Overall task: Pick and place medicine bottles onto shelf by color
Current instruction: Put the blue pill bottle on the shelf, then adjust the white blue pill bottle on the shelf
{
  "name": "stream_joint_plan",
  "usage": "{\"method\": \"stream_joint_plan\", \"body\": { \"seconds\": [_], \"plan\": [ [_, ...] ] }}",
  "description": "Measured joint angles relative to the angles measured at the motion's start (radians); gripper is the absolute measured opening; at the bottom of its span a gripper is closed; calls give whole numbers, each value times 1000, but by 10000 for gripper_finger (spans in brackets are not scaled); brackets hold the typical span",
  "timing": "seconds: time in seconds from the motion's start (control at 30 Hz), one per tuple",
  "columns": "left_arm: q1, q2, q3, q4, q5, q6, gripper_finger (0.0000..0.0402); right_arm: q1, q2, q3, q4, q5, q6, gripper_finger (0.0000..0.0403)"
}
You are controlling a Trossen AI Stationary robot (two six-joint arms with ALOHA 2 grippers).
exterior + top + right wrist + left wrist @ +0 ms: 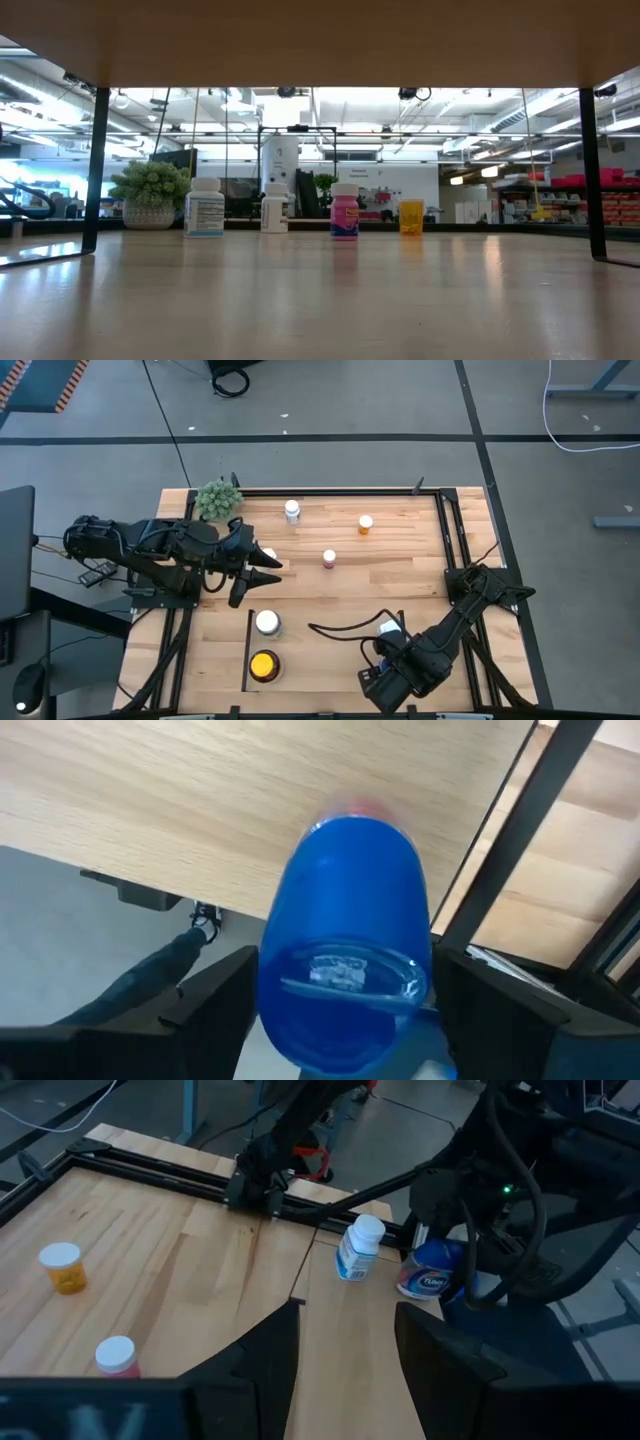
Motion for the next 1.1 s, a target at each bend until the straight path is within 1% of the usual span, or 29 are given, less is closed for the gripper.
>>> {"method": "stream_joint_plan", "body": {
  "seconds": [0.1, 0.3, 0.57, 0.67, 0.73, 0.9, 0.93, 1.03, 1.1],
  "plan": [
    [0, 0, 0, 0, 0, 0, 172, -2, -4, 0, 0, 28, -8, 301],
    [0, 0, 0, 0, 0, -7, 172, -22, -33, 0, 1, 42, -16, 301],
    [0, 0, 0, 1, 0, -16, 172, -72, -77, 0, 0, 78, -51, 300],
    [0, 0, 0, 1, 0, -16, 172, -112, -79, 0, 0, 79, -115, 300],
    [0, 0, 0, 0, 0, -16, 172, -139, -79, 0, 0, 61, -167, 300],
    [-2, 0, 0, 0, 0, -19, 172, -176, -79, 0, 0, -52, -310, 300],
    [-5, 0, 0, 0, 0, -19, 172, -177, -83, 0, 0, -61, -337, 300],
    [-12, 0, 0, 0, 0, -18, 172, -177, -99, 0, 0, -66, -407, 300],
    [-16, 0, 0, 1, 0, -4, 172, -185, -110, 5, -1, -50, -494, 300]
  ]
}}
